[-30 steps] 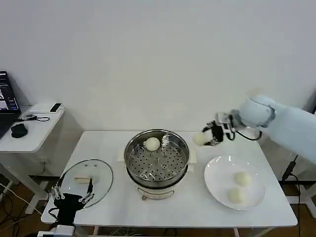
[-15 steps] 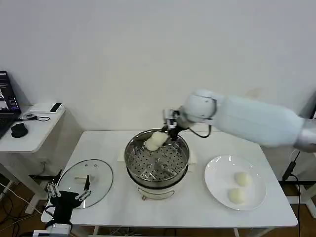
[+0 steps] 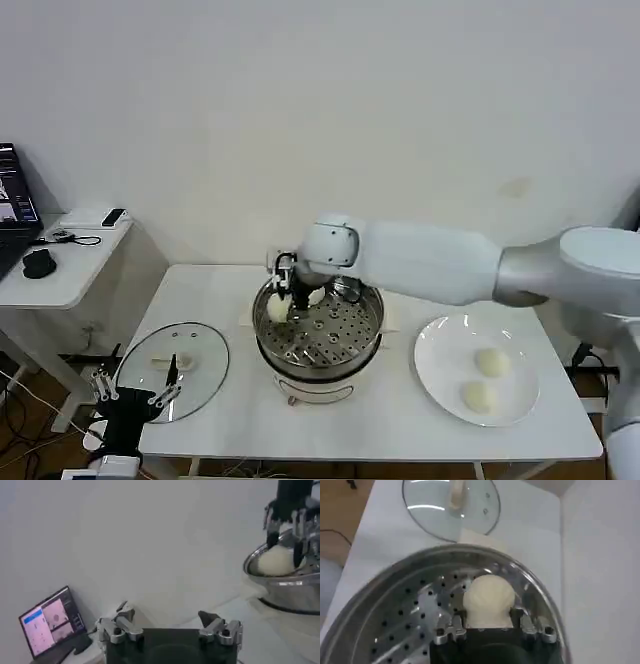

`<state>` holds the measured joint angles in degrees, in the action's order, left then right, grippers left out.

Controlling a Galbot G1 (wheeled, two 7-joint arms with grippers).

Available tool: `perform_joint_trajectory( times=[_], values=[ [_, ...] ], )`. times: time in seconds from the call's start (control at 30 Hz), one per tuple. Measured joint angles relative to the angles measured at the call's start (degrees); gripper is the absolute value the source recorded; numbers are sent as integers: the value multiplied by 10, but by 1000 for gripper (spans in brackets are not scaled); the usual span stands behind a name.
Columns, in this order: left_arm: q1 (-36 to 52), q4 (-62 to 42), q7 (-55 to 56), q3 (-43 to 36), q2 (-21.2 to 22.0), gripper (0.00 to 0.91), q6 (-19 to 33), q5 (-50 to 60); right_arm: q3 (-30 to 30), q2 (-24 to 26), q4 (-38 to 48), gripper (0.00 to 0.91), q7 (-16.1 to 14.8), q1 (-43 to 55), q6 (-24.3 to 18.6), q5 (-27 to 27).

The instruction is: Take steamed baozi put them in steamer then cover it.

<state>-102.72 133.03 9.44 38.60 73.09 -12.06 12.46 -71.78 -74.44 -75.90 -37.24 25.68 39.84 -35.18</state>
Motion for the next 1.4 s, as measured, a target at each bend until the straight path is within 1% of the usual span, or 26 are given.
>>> perform_joint_trajectory(
  times=[0.07,0.1,0.4,0.53,0.63,0.73,0.9,1.17,1.4],
  values=[
    [1,0,0,0,0,907,0,0,-1,-6,6,605,1,-5,3,0],
    [1,0,0,0,0,907,0,0,-1,-9,9,897,2,-8,4,0],
    [0,-1,0,-3,2,907,0,1,-2,-14,9,907,0,-9,12,-3],
    [2,-2,0,-5,3,907,0,1,-5,-2,-6,907,-6,7,12,-2],
    [4,-1,0,-8,3,907,-1,1,-11,18,-24,907,-13,25,10,5],
    [6,1,-3,-10,0,907,-3,1,-17,48,-47,907,-24,43,3,19],
    [10,0,-4,-11,-5,907,-4,1,-19,119,-94,907,-55,75,-15,54],
    [12,-7,-6,-22,-8,907,-5,5,-4,268,-165,907,-117,93,-67,121],
    [18,-13,-6,-31,-10,907,-5,13,21,391,-199,907,-158,61,-118,189]
  ],
)
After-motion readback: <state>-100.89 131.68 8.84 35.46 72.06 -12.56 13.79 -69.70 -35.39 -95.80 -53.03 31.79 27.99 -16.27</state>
